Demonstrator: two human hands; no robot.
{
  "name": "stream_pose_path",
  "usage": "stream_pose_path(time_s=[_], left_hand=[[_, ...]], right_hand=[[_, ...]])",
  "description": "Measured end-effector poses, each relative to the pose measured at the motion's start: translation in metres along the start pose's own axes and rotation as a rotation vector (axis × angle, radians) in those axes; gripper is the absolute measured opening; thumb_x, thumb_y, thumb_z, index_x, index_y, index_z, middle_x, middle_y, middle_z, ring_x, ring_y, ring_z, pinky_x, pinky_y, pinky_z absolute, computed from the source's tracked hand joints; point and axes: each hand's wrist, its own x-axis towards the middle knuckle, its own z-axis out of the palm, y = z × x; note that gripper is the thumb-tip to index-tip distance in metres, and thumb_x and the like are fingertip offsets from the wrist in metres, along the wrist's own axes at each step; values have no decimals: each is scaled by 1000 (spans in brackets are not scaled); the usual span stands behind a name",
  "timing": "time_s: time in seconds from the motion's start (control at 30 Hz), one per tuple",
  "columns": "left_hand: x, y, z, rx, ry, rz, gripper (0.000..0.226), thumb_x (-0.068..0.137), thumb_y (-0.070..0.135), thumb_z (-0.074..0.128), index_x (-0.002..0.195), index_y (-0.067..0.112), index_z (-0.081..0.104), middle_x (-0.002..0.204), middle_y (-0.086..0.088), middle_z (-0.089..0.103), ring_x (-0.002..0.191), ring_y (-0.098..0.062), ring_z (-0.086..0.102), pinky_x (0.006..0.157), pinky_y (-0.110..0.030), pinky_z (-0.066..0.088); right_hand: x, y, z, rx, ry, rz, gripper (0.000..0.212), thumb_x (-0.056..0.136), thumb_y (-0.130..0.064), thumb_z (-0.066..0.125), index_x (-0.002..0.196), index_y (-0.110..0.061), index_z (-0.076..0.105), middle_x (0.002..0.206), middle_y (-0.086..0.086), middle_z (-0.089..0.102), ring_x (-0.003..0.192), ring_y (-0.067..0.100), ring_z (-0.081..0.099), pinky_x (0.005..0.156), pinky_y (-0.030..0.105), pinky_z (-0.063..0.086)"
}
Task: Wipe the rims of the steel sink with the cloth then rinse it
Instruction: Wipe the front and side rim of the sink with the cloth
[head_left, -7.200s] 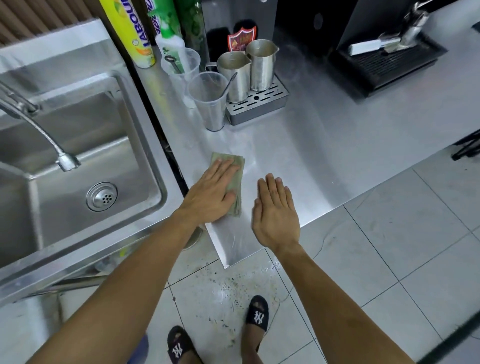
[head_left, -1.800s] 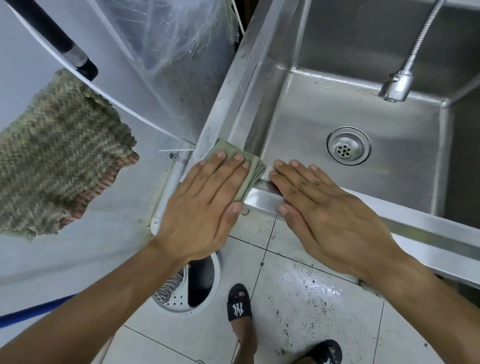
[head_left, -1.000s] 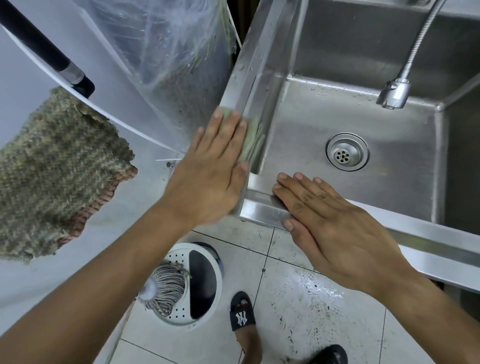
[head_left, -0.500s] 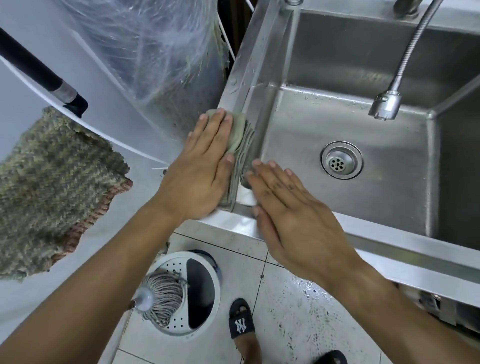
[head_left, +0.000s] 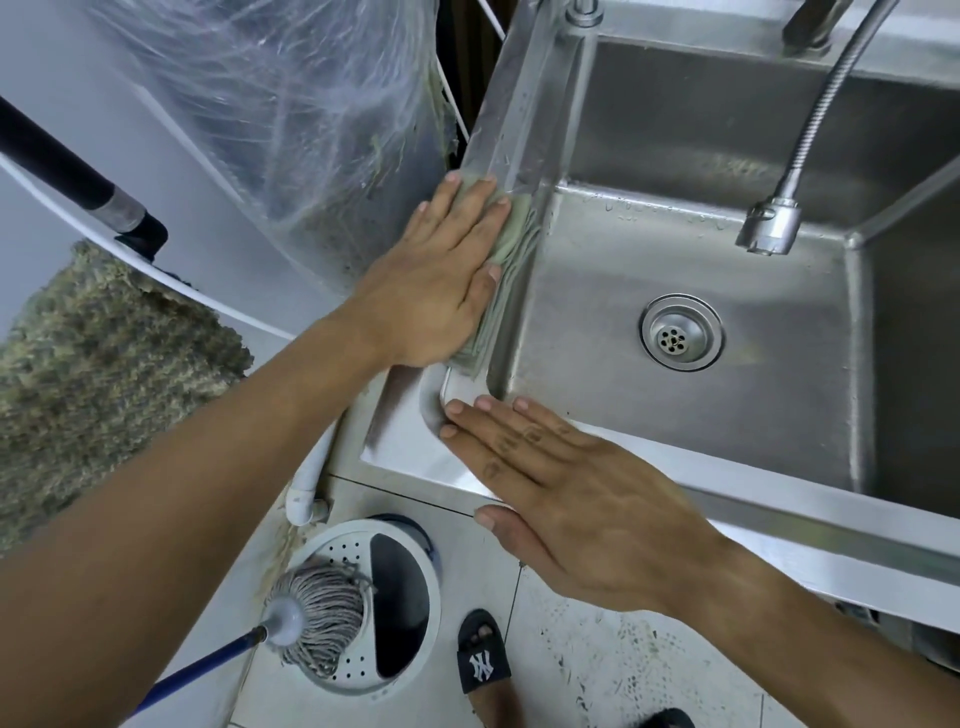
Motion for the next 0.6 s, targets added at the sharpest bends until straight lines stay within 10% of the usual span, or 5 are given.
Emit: stream_pose_path(time_s=[0.6], left_hand=[[51,-10,-13,9,-63,55,60,112,36,22,165,16,3,173,0,-8,157,-19,-17,127,-34,-11]], right_hand=[[49,14,-4,177,0,61,66,110,-49,25,165,-20,4,172,-2,-12,157,10,-18,130,36,-3]])
